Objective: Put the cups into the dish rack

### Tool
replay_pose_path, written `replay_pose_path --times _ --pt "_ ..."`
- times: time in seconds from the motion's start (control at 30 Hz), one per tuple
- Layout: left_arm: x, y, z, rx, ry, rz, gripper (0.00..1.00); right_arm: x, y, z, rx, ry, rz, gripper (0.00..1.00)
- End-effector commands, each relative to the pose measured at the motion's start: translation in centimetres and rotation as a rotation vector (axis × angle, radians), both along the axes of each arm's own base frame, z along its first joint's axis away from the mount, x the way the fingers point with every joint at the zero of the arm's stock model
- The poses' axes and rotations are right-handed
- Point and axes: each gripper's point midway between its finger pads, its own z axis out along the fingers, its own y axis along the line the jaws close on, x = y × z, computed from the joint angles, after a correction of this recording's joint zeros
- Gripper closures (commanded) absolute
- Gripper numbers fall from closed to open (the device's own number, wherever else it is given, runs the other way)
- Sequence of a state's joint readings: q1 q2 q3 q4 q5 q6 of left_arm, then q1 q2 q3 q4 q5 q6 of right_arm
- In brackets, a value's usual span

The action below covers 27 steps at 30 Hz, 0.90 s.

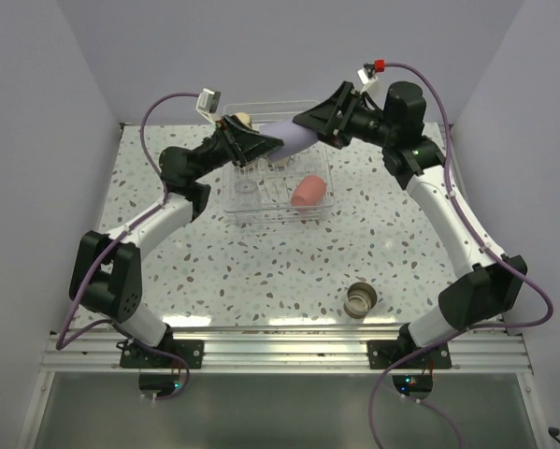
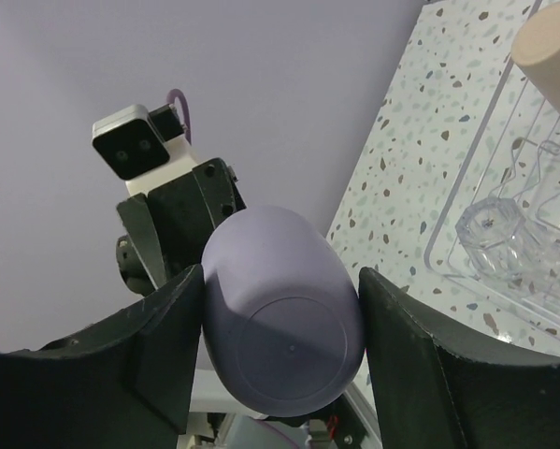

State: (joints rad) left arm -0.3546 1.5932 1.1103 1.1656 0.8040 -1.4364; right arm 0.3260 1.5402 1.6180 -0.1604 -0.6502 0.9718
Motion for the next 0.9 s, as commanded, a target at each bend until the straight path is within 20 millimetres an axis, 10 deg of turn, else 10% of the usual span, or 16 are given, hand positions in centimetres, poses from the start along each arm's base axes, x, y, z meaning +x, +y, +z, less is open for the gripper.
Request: replay_pose_path --times 0.0,0.13,0.3,0.57,0.87 --pt "-0.3 0.1 0.7 -0.005 -0.053 0.021 0.58 -0.2 0.2 0.3 0.002 -0.011 0.014 1.0" --pt "0.4 -0.1 -0.9 0.06 -0.003 0.045 0.02 0.3 0.0 -0.3 -0.026 -0.003 -0.004 1.0" --pt "2.7 1.1 -4.2 0.231 0.082 0.178 0.0 1.7 -1.6 -2.4 -0.208 0.005 -0.078 1.0" --pt "4.6 8.9 -14.5 0.798 0.304 0.566 0.0 5.3 -3.8 -5.3 -0.503 -0.03 -0.22 1.0" --pt "3.2 11.2 -15.8 0.912 0.308 0.636 0.0 7.1 0.4 -9.3 -0.832 -0.089 -0.213 1.0"
